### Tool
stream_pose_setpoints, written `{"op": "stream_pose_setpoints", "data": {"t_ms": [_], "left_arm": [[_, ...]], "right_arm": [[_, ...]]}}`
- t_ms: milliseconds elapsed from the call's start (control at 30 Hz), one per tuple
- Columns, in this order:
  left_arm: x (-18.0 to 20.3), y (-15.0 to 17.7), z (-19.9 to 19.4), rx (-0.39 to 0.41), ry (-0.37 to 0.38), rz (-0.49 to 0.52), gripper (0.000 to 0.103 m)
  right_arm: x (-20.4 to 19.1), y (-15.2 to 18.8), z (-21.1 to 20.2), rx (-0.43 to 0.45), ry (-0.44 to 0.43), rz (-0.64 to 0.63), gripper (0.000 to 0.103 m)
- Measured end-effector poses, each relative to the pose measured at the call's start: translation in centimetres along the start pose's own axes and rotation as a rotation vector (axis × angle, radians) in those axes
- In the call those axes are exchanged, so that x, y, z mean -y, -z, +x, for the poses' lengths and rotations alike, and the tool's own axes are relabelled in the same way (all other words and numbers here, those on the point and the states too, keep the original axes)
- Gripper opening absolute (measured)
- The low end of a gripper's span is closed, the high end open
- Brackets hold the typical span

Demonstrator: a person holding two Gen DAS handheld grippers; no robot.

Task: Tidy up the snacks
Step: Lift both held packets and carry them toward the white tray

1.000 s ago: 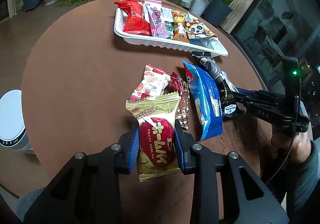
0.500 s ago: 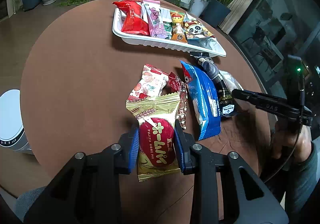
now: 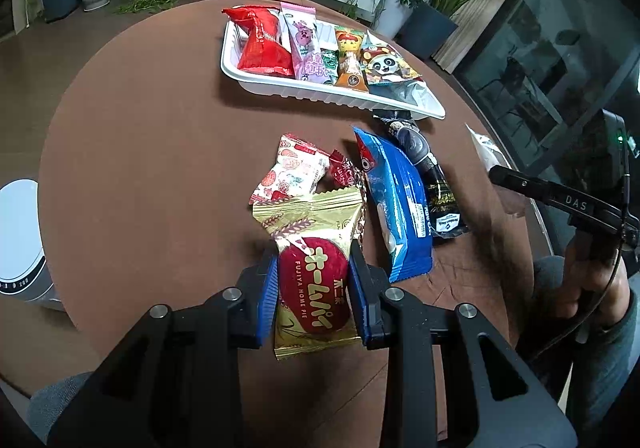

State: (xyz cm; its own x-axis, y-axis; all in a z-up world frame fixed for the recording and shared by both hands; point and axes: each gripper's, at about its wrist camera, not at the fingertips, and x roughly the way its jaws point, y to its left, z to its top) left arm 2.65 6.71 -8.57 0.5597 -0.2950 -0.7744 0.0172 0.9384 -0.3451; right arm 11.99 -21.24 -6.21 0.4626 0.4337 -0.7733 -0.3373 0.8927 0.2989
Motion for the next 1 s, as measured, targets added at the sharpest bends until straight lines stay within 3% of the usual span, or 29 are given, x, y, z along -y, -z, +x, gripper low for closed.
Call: {"op": "stream_pose_setpoints", "data": {"t_ms": [467, 733, 1000], "left_arm": [[0.0, -1.6, -2.1, 0.055, 0.005, 0.0, 0.029], [-0.8, -5.5, -4.6, 0.125, 0.0, 0.003, 0.029], [1.0, -11.5, -6.0, 0.174, -0.016, 0.094, 0.029]], "right_arm": [[-0.1, -1.0, -2.2, 0.063, -0.057, 0.026, 0.022], [0.5, -2.7, -3.8, 0.103, -0.069, 0.038, 0.022], [-0.4, -6.7, -4.7, 0.148, -0.081, 0.005, 0.022]]}}
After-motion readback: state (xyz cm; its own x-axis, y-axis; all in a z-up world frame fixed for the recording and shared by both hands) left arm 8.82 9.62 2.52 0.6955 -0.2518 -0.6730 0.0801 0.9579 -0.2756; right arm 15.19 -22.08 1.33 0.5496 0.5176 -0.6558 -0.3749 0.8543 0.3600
